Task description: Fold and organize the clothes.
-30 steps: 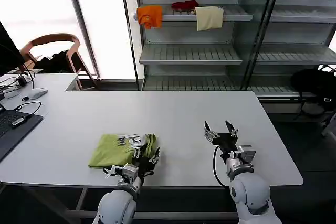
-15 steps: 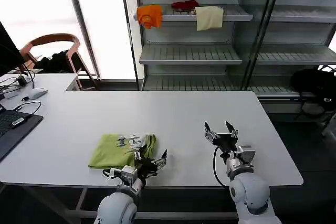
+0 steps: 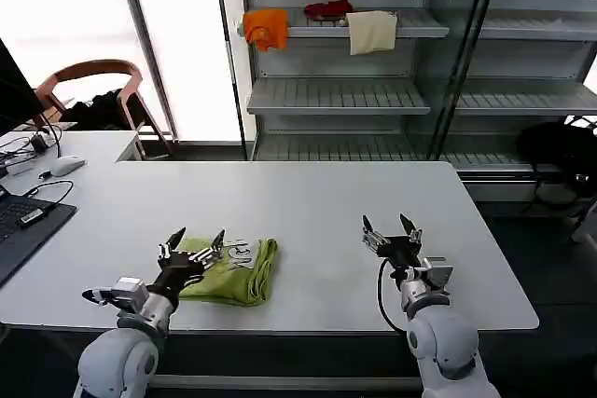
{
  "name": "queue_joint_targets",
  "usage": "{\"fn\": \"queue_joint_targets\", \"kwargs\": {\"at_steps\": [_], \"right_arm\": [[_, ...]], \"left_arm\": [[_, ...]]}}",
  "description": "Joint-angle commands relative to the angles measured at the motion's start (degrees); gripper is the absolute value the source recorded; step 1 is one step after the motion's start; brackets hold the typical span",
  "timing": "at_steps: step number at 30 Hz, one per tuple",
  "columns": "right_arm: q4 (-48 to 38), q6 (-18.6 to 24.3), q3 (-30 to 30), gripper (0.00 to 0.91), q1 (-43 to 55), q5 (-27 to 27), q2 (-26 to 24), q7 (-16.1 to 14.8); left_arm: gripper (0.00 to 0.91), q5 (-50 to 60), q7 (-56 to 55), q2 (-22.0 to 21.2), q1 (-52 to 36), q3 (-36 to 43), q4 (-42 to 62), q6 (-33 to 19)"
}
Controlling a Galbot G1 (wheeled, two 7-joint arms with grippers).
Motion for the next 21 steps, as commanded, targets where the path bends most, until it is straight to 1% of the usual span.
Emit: {"fn": "queue_joint_targets", "kwargs": {"at_steps": [1,6,14,19,21], "right_arm": [[-0.2,-0.2,-0.1,0.907,0.1,-0.1,0.0,0.1],[0.4,-0.3,0.3,0.907,-0.2,-0.1,-0.3,0.2],[0.8,-0.6,0.5,0.907,-0.4,-0.1,-0.5,0.5],[1.0,-0.8,0.1,0.907,-0.4,-0.1,-0.2,0.5],[1.0,-0.9,0.0,0.907,-0.5,-0.1,-0.1,0.7]], "left_arm": [[0.907,-5.6,1.6,3.2,0.8,-8.8,6.4,0.2],[0.907,-3.7,1.8,1.8,0.3,-6.6,7.6,0.6],[0.907,-2.0,1.6,1.0,0.7,-5.3,8.9,0.5],[0.907,-0.6,1.3,0.3,1.4,-4.7,9.6,-0.4],[0.887,-0.3,1.1,0.1,1.3,-4.5,9.9,-0.7]]}}
